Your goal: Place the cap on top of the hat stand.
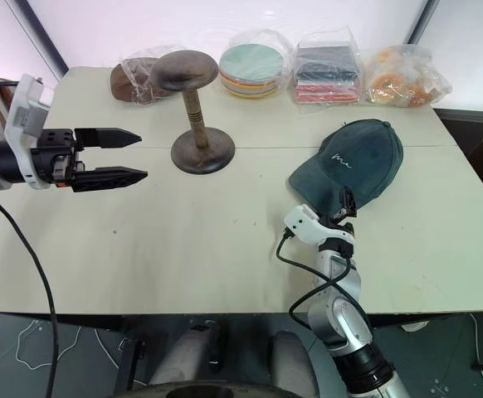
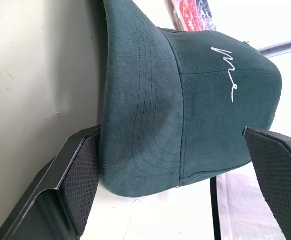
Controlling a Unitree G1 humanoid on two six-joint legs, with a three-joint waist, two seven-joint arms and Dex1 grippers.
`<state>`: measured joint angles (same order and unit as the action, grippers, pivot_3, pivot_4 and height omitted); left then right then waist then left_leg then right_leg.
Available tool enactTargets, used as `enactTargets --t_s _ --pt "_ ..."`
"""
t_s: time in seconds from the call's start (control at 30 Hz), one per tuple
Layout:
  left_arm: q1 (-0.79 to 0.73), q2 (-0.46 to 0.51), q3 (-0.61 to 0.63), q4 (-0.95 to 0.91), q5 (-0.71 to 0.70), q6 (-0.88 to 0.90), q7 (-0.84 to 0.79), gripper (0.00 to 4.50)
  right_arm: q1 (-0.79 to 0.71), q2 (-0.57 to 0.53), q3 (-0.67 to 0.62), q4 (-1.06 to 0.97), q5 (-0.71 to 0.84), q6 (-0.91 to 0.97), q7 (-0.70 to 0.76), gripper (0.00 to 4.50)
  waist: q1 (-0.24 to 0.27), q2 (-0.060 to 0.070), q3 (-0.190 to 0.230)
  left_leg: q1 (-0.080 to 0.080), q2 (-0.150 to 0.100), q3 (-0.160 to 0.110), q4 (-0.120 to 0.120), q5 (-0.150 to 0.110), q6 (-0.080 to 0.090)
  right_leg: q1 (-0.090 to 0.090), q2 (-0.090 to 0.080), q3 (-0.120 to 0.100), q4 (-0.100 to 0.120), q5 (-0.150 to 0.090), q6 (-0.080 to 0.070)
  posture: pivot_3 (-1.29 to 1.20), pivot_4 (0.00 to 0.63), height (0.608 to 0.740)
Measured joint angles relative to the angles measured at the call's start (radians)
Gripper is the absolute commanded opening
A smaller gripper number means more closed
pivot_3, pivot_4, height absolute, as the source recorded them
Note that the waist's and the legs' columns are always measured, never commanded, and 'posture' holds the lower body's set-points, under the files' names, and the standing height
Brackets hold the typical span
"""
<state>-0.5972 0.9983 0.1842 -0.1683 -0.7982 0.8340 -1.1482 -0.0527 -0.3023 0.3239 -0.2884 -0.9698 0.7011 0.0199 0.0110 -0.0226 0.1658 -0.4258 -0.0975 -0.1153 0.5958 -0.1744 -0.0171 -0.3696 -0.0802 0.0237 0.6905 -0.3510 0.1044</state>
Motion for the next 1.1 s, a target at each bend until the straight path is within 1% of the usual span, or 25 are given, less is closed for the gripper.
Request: enactTargets --t_s 0.13,0.2,0.27,0.43,0.47,0.53,0.7,0.9,1.1 --pt "0.000 -0.003 0.000 0.000 0.000 0.000 0.001 4.50 0.000 0.000 -0.005 -0.002 0.000 -0.007 0.004 4.42 0.000 0.000 0.000 0.000 0.000 0.000 0.000 0.000 0.000 0.000 0.000 0.000 0.000 0.000 0.000 0.00 0.150 0.740" --pt "0.000 -0.008 0.000 -0.001 0.000 0.001 0.003 4.50 0.000 0.000 -0.008 -0.002 0.000 -0.013 0.008 3.91 0.000 0.000 0.000 0.000 0.000 0.000 0.000 0.000 0.000 0.000 0.000 0.000 0.000 0.000 0.000 0.00 0.150 0.740" --pt "0.000 -0.010 0.000 -0.002 0.000 0.002 0.007 4.50 0.009 0.000 -0.013 0.006 0.001 -0.013 0.015 3.08 0.000 0.000 0.000 0.000 0.000 0.000 -0.001 0.000 0.000 0.000 0.000 0.000 -0.001 0.000 0.000 0.00 0.150 0.740" --pt "-0.001 -0.012 0.000 -0.003 -0.001 0.003 0.011 4.50 0.023 0.003 -0.031 0.003 0.001 -0.010 0.016 0.33 -0.007 0.000 0.000 0.000 0.000 0.000 -0.003 0.000 0.000 -0.001 0.000 0.000 -0.001 0.000 0.000 0.00 0.150 0.740" --pt "-0.002 -0.013 0.000 -0.003 -0.001 0.003 0.011 4.50 0.021 0.005 -0.040 -0.003 -0.007 -0.009 0.009 0.05 -0.009 0.000 0.000 0.000 0.000 0.000 -0.003 0.000 0.000 -0.001 0.000 0.000 -0.001 0.000 0.000 0.00 0.150 0.740" --pt "-0.002 -0.015 0.000 -0.003 -0.001 0.003 0.011 4.50 0.018 0.003 -0.059 -0.002 -0.017 -0.007 0.005 0.05 -0.013 0.000 0.000 0.000 0.000 0.000 -0.003 0.000 0.000 -0.001 0.001 0.000 -0.001 0.000 0.000 0.00 0.150 0.740" --pt "-0.003 -0.017 0.000 -0.003 -0.001 0.003 0.012 4.50 0.023 0.011 -0.059 0.000 -0.027 -0.010 0.005 0.05 -0.025 0.000 0.000 0.000 0.000 0.000 -0.004 0.000 0.000 -0.002 0.001 0.000 -0.001 0.000 0.000 0.00 0.150 0.740" --pt "-0.003 -0.018 0.000 -0.004 -0.001 0.003 0.012 4.50 0.024 0.013 -0.063 0.000 -0.029 -0.012 0.005 0.05 -0.024 0.000 0.000 0.000 0.000 0.000 -0.004 0.000 0.000 -0.002 0.001 0.000 -0.001 0.000 0.000 0.00 0.150 0.740" --pt "-0.003 -0.017 0.000 -0.004 -0.001 0.003 0.007 4.50 0.024 0.012 -0.082 -0.002 -0.025 -0.056 -0.002 0.05 -0.025 0.000 0.000 0.000 0.000 0.000 -0.004 0.000 0.000 -0.002 0.001 0.000 -0.001 0.000 0.000 0.00 0.150 0.740"
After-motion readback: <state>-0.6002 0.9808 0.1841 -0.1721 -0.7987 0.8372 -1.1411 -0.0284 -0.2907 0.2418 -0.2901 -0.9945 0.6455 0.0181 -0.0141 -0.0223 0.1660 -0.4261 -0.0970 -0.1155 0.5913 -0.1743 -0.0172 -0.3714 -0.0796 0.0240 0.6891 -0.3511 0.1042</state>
